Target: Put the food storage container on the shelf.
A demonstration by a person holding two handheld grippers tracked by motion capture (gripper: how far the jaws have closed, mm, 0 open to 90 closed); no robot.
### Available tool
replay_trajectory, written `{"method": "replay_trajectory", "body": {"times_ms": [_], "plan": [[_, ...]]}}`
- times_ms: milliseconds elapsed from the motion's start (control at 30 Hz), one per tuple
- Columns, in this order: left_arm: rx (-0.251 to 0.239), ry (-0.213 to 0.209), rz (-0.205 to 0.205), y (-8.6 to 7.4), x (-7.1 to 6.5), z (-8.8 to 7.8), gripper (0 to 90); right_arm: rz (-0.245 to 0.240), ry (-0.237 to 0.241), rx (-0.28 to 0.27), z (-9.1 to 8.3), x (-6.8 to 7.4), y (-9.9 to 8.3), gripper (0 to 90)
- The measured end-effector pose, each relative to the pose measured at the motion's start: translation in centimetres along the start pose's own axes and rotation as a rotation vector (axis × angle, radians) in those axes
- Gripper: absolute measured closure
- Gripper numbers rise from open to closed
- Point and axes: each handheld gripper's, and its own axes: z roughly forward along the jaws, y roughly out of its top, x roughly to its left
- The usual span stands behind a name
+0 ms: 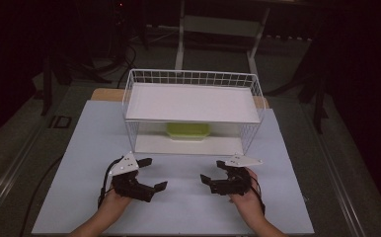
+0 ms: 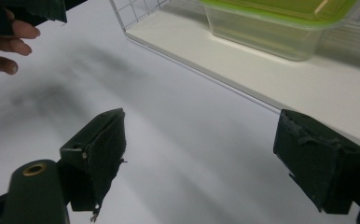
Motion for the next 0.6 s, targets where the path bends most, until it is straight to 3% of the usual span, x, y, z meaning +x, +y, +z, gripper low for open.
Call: {"method": "replay_trajectory", "body": {"times_ms": [267, 367, 600], "plan": [[-0.006, -0.008, -0.001, -0.5, 0.0, 0.3, 1.7, -0.016, -0.006, -0.019, -0.5, -0.5, -0.8, 16.7], [-0.009, -0.011, -0.004, -0.6, 0.0, 0.4, 1.7, -0.05, -0.01, -0.014, -0.3, -0.4, -1.1, 16.7], [-0.006, -0.014, 0.007, -0.7, 0.1, 0.5, 1.7, -0.045, 0.004, -0.011, -0.2, -0.5, -1.3, 16.2]]}}
